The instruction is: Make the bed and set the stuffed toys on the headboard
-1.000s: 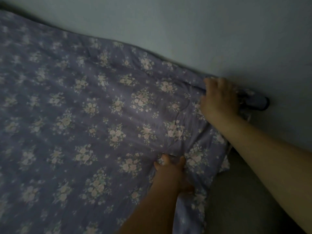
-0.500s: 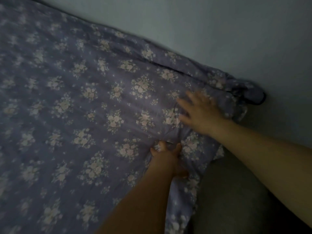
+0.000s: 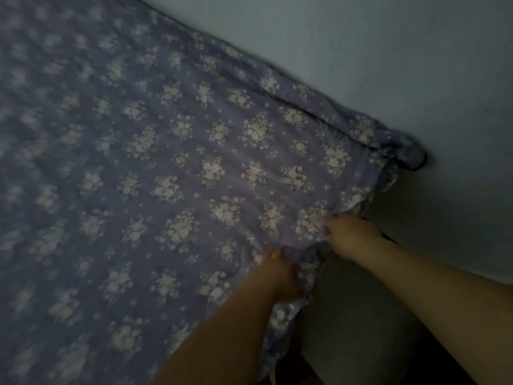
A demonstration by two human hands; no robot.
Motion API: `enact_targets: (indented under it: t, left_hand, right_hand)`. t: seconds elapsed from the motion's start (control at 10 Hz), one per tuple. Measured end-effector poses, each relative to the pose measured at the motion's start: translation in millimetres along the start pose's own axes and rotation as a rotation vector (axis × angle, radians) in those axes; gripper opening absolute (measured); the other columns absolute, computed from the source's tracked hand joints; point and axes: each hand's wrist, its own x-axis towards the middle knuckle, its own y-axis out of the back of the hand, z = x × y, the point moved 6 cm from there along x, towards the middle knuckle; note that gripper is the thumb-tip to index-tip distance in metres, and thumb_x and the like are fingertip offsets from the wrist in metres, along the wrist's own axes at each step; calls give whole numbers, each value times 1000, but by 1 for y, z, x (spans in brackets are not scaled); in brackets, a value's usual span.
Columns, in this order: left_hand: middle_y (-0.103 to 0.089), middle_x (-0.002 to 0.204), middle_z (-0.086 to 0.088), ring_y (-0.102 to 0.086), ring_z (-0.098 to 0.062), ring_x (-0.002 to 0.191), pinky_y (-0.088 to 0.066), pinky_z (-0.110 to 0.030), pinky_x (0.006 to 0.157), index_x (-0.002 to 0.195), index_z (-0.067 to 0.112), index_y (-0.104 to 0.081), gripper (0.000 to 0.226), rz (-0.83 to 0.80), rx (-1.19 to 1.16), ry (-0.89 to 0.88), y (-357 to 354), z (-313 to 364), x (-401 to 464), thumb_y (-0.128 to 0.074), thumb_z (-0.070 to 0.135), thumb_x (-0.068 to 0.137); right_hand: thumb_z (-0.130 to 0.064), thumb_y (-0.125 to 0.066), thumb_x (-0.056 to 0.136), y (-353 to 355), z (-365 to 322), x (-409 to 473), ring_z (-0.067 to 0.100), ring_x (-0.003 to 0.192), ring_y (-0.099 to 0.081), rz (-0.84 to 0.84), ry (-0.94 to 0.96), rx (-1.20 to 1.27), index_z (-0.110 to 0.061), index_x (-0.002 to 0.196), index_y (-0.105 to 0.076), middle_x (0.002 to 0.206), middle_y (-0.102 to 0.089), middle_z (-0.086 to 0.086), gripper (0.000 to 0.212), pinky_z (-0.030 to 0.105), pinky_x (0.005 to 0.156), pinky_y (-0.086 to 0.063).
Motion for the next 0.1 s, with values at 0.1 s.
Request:
enact_targets:
  t: [0.1]
  left_hand:
    - [-38,145,-12,-34,-27,134,-28,-31,109,140,15,-43,50,27,-179,9,4,1,-35,-53,30,93]
  right_hand:
    - [-30,-42,95,-6,-2,-29,29,119,-51,-39,-23,53,-19,128,-49,136,-47,11,36,36,95,-45]
